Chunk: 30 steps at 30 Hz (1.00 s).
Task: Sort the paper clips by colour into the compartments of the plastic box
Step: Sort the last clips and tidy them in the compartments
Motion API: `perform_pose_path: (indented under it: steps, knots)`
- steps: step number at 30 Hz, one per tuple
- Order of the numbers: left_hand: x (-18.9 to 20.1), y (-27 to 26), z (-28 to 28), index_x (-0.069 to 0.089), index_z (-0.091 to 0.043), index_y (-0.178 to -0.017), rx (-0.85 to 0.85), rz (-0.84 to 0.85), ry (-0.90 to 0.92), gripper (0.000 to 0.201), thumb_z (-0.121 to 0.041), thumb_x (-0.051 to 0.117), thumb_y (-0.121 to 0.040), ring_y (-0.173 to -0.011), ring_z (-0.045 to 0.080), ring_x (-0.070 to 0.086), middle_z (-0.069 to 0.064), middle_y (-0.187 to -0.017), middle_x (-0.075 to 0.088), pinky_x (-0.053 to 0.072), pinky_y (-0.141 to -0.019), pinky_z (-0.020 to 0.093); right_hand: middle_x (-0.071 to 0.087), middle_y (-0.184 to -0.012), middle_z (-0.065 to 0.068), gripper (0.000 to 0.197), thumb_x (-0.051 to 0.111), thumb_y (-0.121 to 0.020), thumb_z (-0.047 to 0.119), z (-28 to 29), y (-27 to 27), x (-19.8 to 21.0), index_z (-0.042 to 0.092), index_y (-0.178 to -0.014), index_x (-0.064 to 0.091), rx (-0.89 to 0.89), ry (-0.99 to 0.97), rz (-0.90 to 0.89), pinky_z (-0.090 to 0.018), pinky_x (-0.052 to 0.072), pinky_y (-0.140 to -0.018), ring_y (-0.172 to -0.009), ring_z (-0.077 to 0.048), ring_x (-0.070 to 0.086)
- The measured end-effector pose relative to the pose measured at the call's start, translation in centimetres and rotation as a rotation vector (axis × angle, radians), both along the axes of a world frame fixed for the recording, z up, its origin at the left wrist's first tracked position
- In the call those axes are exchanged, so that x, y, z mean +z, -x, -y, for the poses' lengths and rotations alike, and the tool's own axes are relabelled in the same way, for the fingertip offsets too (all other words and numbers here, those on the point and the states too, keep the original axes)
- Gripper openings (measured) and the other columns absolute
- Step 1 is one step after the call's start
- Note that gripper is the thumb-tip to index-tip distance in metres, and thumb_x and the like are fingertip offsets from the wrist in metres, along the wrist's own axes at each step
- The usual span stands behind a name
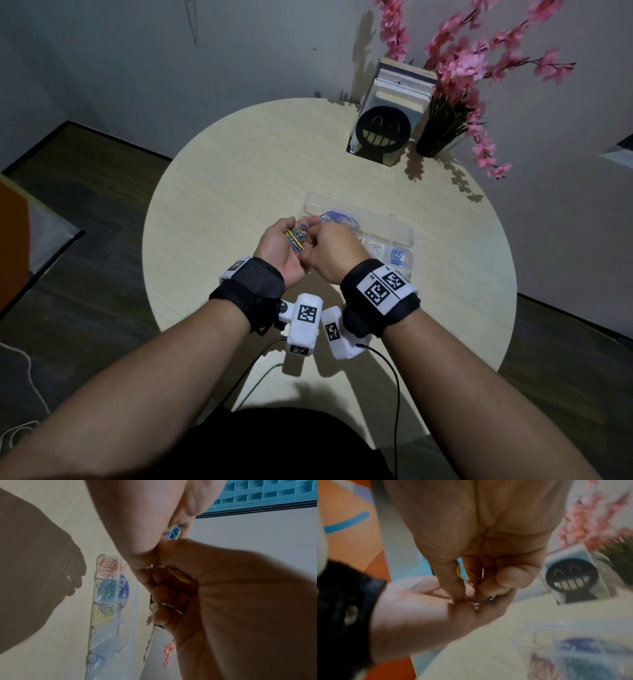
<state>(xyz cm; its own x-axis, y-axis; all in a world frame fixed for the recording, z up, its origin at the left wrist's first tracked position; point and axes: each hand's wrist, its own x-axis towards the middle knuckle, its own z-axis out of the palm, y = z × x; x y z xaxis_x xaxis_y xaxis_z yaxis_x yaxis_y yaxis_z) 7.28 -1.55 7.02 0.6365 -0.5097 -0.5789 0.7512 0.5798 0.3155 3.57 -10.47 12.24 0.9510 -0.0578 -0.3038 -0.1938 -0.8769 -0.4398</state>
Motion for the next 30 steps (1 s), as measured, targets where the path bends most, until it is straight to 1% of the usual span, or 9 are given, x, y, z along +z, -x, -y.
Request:
perform_pose_path:
  steps: [3, 5, 7, 8, 11, 15, 23, 27, 30]
  knots:
    - [0.0, -0.1, -0.1, 0.063, -0.005, -0.082, 0.028, -0.022, 0.069, 0.047, -0.027, 0.025, -0.098, -0.064, 0.017, 0.066, 0.008, -0.069, 0.068, 0.052, -0.07, 0.026, 0.056, -0.071, 0.002, 0.014, 0.054, -0.085, 0.016, 0.3, 0.0, 0.1, 0.024, -0.082, 0.065, -0.047, -0.084, 0.059, -0.025, 0.033, -0.062, -0.078, -0.023, 0.057]
    - [0.1, -0.2, -0.2, 0.062, -0.002, -0.085, 0.051, -0.04, 0.091, 0.045, -0.026, 0.026, -0.098, -0.06, 0.016, 0.062, 0.01, -0.066, 0.066, 0.053, -0.061, 0.023, 0.049, -0.061, 0.01, 0.026, 0.055, -0.086, 0.016, 0.8, 0.0, 0.4, 0.033, -0.066, 0.055, -0.081, -0.098, 0.116, -0.025, 0.034, -0.062, -0.07, -0.017, 0.049]
    - [0.2, -0.2, -0.2, 0.057, 0.0, -0.091, 0.064, -0.052, 0.113, 0.04, -0.025, 0.027, -0.097, -0.06, 0.018, 0.061, 0.012, -0.067, 0.064, 0.055, -0.058, 0.024, 0.044, -0.057, 0.011, 0.036, 0.057, -0.084, 0.014, 1.2, 0.0, 0.6, 0.028, -0.056, 0.042, -0.101, -0.077, 0.16, -0.023, 0.03, -0.056, -0.063, -0.015, 0.045]
    - [0.3, -0.2, -0.2, 0.057, 0.001, -0.091, 0.071, -0.058, 0.126, 0.039, -0.024, 0.027, -0.098, -0.063, 0.02, 0.061, 0.014, -0.068, 0.064, 0.056, -0.059, 0.026, 0.045, -0.056, 0.01, 0.031, 0.059, -0.084, 0.013, 1.4, 0.0, 0.7, 0.024, -0.057, 0.045, -0.107, -0.085, 0.179, -0.021, 0.027, -0.051, -0.061, -0.014, 0.045]
    - [0.4, -0.1, -0.1, 0.055, 0.002, -0.084, 0.091, -0.084, 0.181, 0.041, -0.024, 0.028, -0.099, -0.07, 0.026, 0.062, 0.019, -0.072, 0.065, 0.058, -0.058, 0.035, 0.055, -0.063, 0.004, 0.013, 0.061, -0.082, 0.017, 2.2, -0.2, 0.7, 0.018, -0.07, 0.059, -0.158, -0.123, 0.219, -0.022, 0.027, -0.052, -0.066, -0.016, 0.05]
    - [-0.6, -0.4, -0.3, 0.056, 0.0, -0.09, 0.045, -0.057, 0.078, 0.041, -0.028, 0.028, -0.098, -0.072, 0.032, 0.069, 0.021, -0.083, 0.066, 0.058, -0.069, 0.039, 0.06, -0.071, -0.001, 0.01, 0.059, -0.08, 0.016, 4.6, -1.0, 0.7, 0.02, -0.071, 0.059, -0.271, -0.106, 0.227, -0.022, 0.032, -0.061, -0.069, -0.018, 0.052]
    - [-1.2, -1.0, -0.4, 0.057, 0.0, -0.091, 0.055, -0.059, 0.052, 0.04, -0.027, 0.029, -0.098, -0.077, 0.034, 0.069, 0.02, -0.086, 0.067, 0.057, -0.069, 0.039, 0.066, -0.087, -0.015, 0.014, 0.054, -0.08, 0.01, 9.3, -3.1, -2.1, 0.015, -0.068, 0.058, -0.383, 0.064, -0.029, -0.027, 0.041, -0.067, -0.085, -0.033, 0.06]
    - [-1.4, -1.0, -0.2, 0.056, 0.001, -0.103, 0.048, -0.059, 0.054, 0.04, -0.028, 0.029, -0.098, -0.078, 0.034, 0.07, 0.02, -0.09, 0.066, 0.057, -0.07, 0.039, 0.067, -0.107, -0.021, 0.023, 0.05, -0.087, 0.005, 9.3, -3.8, -3.9, 0.0, -0.102, 0.067, -0.291, 0.171, -0.144, -0.036, 0.05, -0.085, -0.103, -0.037, 0.061]
    - [-1.5, -0.9, 0.0, 0.055, 0.0, -0.107, 0.048, -0.062, 0.048, 0.04, -0.028, 0.028, -0.098, -0.08, 0.034, 0.07, 0.02, -0.091, 0.068, 0.058, -0.071, 0.039, 0.064, -0.115, -0.018, 0.027, 0.053, -0.087, 0.002, 9.4, -4.3, -5.0, 0.01, -0.11, 0.066, -0.264, 0.134, -0.157, -0.031, 0.048, -0.083, -0.105, -0.034, 0.061]
